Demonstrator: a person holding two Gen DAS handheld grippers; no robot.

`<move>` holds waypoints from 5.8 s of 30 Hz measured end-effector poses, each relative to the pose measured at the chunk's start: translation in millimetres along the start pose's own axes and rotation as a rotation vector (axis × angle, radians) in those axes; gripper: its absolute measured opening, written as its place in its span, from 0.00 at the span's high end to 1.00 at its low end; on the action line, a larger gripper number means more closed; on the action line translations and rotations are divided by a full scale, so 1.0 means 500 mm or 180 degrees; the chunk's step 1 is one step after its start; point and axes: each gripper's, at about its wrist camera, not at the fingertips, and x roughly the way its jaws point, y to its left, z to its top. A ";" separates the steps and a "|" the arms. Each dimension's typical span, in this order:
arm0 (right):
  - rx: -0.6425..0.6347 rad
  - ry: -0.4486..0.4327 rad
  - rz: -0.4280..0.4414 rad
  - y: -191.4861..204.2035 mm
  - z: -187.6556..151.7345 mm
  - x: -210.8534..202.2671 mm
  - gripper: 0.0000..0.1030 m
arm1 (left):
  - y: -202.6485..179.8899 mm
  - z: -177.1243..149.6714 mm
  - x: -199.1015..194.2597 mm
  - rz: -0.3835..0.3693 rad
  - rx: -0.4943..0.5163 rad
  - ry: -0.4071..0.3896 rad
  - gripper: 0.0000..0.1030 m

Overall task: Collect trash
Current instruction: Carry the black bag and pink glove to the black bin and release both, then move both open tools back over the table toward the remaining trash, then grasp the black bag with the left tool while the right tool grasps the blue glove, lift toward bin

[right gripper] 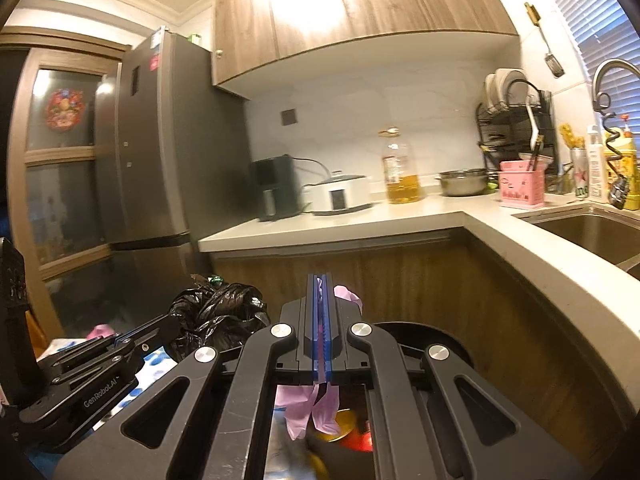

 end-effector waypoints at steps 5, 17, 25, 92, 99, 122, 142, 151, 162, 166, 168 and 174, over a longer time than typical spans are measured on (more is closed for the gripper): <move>0.0031 0.0034 -0.0124 -0.037 -0.004 0.013 0.97 | -0.044 0.000 0.062 -0.0102 0.0072 0.0092 0.97; 0.0116 0.0200 -0.0183 -0.088 -0.027 0.053 0.97 | -0.096 -0.022 0.143 -0.0195 0.0218 0.0266 0.97; 0.0153 0.0257 -0.0133 -0.095 -0.034 0.075 0.97 | -0.096 -0.032 0.171 -0.0208 0.0240 0.0331 0.97; -0.0138 0.0723 0.0366 0.302 -0.213 0.098 0.23 | 0.430 -0.139 -0.187 0.2063 -0.0451 -0.0073 0.19; -0.0166 0.0816 0.0377 0.345 -0.231 0.153 0.23 | 0.496 -0.150 -0.139 0.2025 -0.0601 0.0248 0.49; -0.0038 0.1857 0.0262 0.360 -0.350 0.337 0.68 | 0.486 -0.162 -0.253 0.1555 -0.0958 -0.0045 0.99; -0.0071 0.1145 0.0827 0.369 -0.211 0.183 0.98 | 0.431 -0.126 -0.300 0.1582 -0.0753 -0.0162 0.99; -0.0059 0.0847 0.0888 0.328 -0.151 0.092 0.98 | 0.372 -0.105 -0.288 0.1512 -0.0610 -0.0128 0.99; -0.0021 0.0633 0.0764 0.243 -0.109 0.024 0.98 | 0.271 -0.081 -0.246 0.1338 -0.0371 -0.0054 0.99; -0.0001 0.0561 0.0658 0.203 -0.097 0.008 0.98 | 0.236 -0.072 -0.225 0.1251 -0.0308 -0.0044 0.99; 0.0011 0.0525 0.0602 0.185 -0.093 0.000 0.98 | 0.216 -0.067 -0.211 0.1193 -0.0275 -0.0037 0.99; 0.0050 0.0434 0.0406 0.125 -0.077 -0.016 0.98 | 0.149 -0.051 -0.166 0.1014 -0.0123 -0.0039 0.99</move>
